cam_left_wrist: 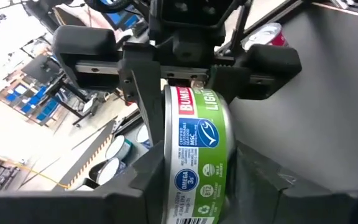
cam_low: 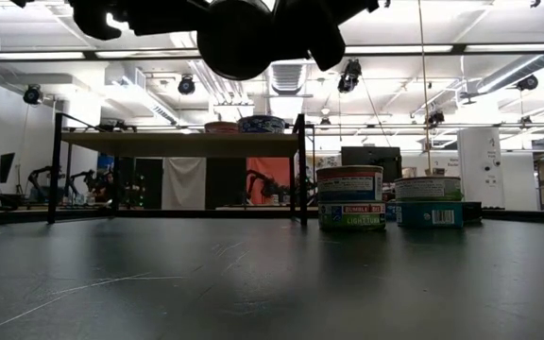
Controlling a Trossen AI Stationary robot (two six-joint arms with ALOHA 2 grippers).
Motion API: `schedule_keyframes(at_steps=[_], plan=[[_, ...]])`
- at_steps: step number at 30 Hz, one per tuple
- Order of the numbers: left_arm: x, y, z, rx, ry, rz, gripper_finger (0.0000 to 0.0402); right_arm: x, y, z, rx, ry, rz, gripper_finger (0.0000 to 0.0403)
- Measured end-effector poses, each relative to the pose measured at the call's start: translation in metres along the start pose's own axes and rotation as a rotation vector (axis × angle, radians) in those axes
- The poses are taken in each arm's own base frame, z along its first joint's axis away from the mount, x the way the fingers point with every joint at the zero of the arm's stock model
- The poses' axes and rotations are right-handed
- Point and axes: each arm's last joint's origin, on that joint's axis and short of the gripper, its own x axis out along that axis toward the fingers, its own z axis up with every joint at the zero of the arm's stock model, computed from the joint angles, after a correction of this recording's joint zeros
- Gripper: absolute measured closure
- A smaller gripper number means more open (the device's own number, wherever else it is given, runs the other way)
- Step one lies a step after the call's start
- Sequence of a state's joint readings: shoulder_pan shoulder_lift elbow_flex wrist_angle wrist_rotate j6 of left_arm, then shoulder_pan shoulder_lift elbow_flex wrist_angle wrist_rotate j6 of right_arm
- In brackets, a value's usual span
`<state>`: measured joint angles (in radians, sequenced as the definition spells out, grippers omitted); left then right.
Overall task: Stack canned seafood by type on shelf
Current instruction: Put the green/white tuna can on the shelf
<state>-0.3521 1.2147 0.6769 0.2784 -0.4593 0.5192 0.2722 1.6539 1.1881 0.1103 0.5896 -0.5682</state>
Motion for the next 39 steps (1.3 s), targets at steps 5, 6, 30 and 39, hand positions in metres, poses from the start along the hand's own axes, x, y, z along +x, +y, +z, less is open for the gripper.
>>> schedule_keyframes(at_steps=[5, 6, 30, 39], plan=[[-0.001, -0.001, -0.001, -0.008, 0.044, 0.069, 0.0275, 0.001, -0.002, -0.001, 0.05, 0.008, -0.016, 0.024], [-0.001, -0.002, -0.001, -0.003, 0.058, 0.082, 0.0275, 0.001, -0.002, -0.001, 0.068, 0.012, -0.02, 0.0233], [-0.061, 0.048, 0.013, -0.119, 0.749, 0.42, 0.0275, -0.044, -0.044, -0.015, 0.237, 0.16, 0.027, 0.0088], [-0.071, 0.06, -0.002, -0.047, 0.924, 0.365, 0.0275, -0.065, -0.062, -0.016, 0.279, 0.116, 0.096, 0.01]])
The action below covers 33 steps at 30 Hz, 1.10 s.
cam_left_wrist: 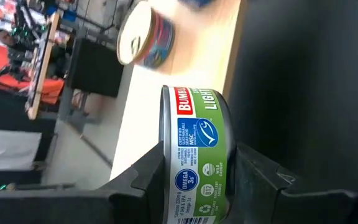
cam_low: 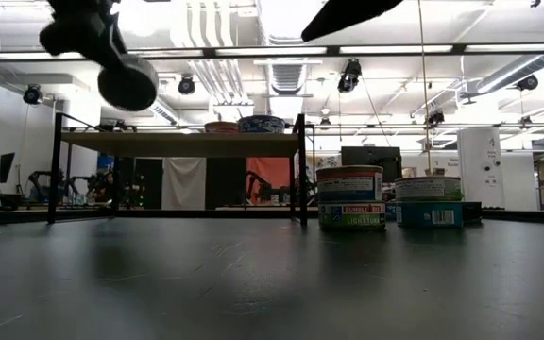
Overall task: Stack canned seafood by type on shelf
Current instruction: Put the green/white tuna can on the shelf
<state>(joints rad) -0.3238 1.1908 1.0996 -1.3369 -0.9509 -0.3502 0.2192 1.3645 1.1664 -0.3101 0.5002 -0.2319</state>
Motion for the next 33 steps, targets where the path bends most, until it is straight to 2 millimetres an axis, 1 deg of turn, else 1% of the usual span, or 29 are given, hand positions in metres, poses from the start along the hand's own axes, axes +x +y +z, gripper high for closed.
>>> schedule_keyframes(at_steps=[3, 7, 12, 15, 20, 29, 33], plan=[[0.009, 0.001, -0.004, 0.029, 0.052, 0.018, 0.0275, -0.006, -0.004, 0.0, 0.012, -0.013, 0.019, 0.0101], [0.022, 0.003, -0.008, 0.044, 0.126, -0.009, 0.0275, -0.012, -0.011, 0.0, 0.015, -0.019, 0.014, 0.0096], [0.033, 0.01, -0.009, 0.052, 0.175, 0.013, 0.0275, -0.018, -0.018, -0.001, 0.024, -0.022, 0.004, 0.0094], [0.039, 0.013, -0.007, 0.049, 0.195, -0.025, 0.0275, -0.019, -0.02, -0.002, 0.022, -0.012, 0.001, 0.0099], [0.045, 0.017, -0.005, 0.043, 0.203, -0.036, 0.0275, -0.018, -0.021, -0.004, 0.022, -0.002, -0.002, 0.0103], [0.053, 0.023, -0.006, 0.045, 0.233, -0.028, 0.0275, -0.018, -0.021, -0.004, 0.024, -0.001, -0.001, 0.0087], [0.056, 0.025, -0.004, 0.037, 0.225, -0.025, 0.0255, -0.018, -0.021, -0.004, 0.028, -0.001, -0.001, 0.009]])
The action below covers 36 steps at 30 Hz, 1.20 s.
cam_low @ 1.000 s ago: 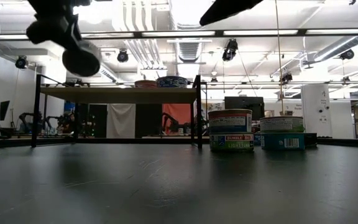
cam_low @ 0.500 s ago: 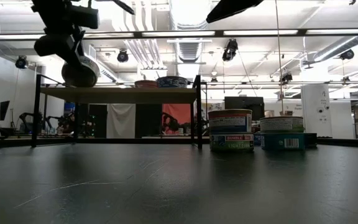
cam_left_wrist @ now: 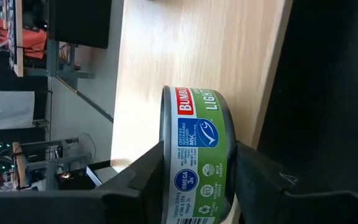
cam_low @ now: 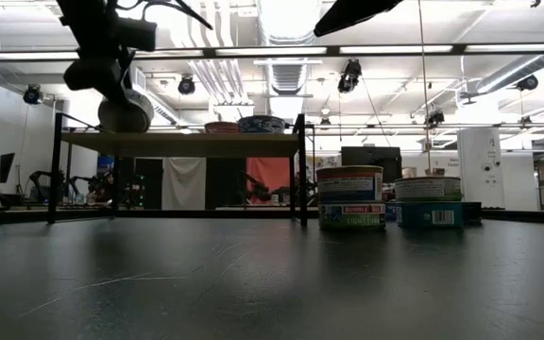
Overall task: Stack canned seafood by type on shelf
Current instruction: Put the green/white tuna can on the shelf
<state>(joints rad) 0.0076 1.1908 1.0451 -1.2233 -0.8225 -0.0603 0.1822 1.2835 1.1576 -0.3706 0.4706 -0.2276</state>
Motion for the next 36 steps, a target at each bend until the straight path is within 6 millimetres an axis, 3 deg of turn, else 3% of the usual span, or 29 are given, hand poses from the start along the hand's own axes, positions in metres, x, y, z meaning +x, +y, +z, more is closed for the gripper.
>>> schedule_keyframes(at_steps=[6, 14, 23, 27, 32, 36], plan=[[0.001, 0.001, 0.001, 0.041, -0.001, 0.001, 0.023, 0.0, 0.0, 0.0, 0.0, 0.0, 0.0, 0.0096], [0.001, 0.002, 0.003, 0.057, -0.013, 0.034, 0.0219, 0.0, 0.0, -0.001, 0.009, 0.007, 0.002, 0.0075], [0.0, 0.003, 0.004, 0.019, -0.025, 0.056, 0.0147, 0.0, 0.001, -0.002, 0.03, 0.02, 0.005, 0.0069], [-0.008, 0.012, 0.01, -0.022, -0.058, 0.048, 0.0134, 0.0, 0.001, -0.003, 0.035, 0.024, 0.006, 0.0078], [-0.035, 0.035, 0.023, -0.118, -0.168, -0.146, 0.0173, 0.0, 0.001, -0.003, 0.02, 0.026, 0.006, 0.0089], [-0.053, 0.055, 0.027, -0.161, -0.235, -0.181, 0.0267, -0.001, 0.001, -0.004, 0.017, 0.034, 0.008, 0.0102]])
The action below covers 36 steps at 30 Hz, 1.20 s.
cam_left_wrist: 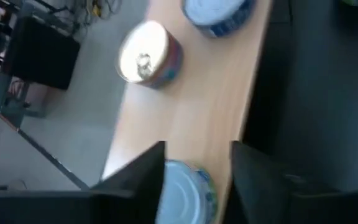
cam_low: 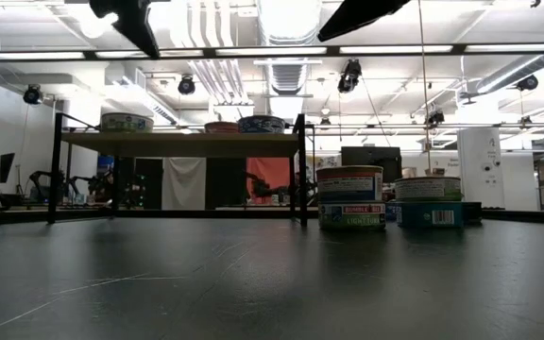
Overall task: Stack canned seafood by type on shelf
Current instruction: Put the green/white tuna can on the shelf
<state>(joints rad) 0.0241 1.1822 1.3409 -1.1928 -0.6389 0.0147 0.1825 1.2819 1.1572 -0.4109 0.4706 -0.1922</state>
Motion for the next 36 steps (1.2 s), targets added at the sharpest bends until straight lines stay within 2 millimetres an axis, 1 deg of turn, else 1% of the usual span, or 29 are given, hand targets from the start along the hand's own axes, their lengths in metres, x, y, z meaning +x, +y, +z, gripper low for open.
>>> schedule_keyframes(at_steps=[3, 4, 6, 9, 14, 18, 19, 28, 36], plan=[[-0.005, 0.008, -0.001, -0.012, 0.013, 0.007, 0.0367, -0.001, -0.001, 0.0, 0.038, -0.001, -0.001, 0.0119], [-0.004, 0.009, -0.002, -0.03, 0.023, 0.009, 0.0383, -0.002, -0.001, 0.0, 0.054, -0.002, -0.001, 0.0128], [-0.001, 0.013, -0.003, -0.086, 0.046, -0.013, 0.039, -0.006, -0.003, 0.0, 0.089, -0.001, 0.0, 0.0153], [0.009, 0.015, -0.009, -0.146, 0.103, -0.084, 0.0399, -0.014, -0.007, -0.001, 0.132, -0.001, -0.001, 0.0198], [0.034, 0.02, -0.023, -0.203, 0.218, -0.067, 0.0401, -0.027, -0.014, 0.0, 0.189, -0.035, -0.005, 0.0294], [0.054, 0.021, -0.034, -0.236, 0.271, -0.153, 0.0401, -0.03, -0.016, 0.0, 0.181, -0.038, -0.005, 0.0371], [0.057, 0.022, -0.036, -0.243, 0.28, -0.156, 0.0401, -0.03, -0.016, 0.0, 0.175, -0.038, -0.005, 0.0382], [0.068, 0.023, -0.046, -0.218, 0.323, -0.134, 0.0401, -0.027, -0.014, 0.0, 0.171, -0.028, -0.004, 0.0393], [0.069, 0.023, -0.048, -0.198, 0.334, -0.131, 0.0402, -0.026, -0.014, 0.0, 0.172, -0.029, -0.004, 0.0393]])
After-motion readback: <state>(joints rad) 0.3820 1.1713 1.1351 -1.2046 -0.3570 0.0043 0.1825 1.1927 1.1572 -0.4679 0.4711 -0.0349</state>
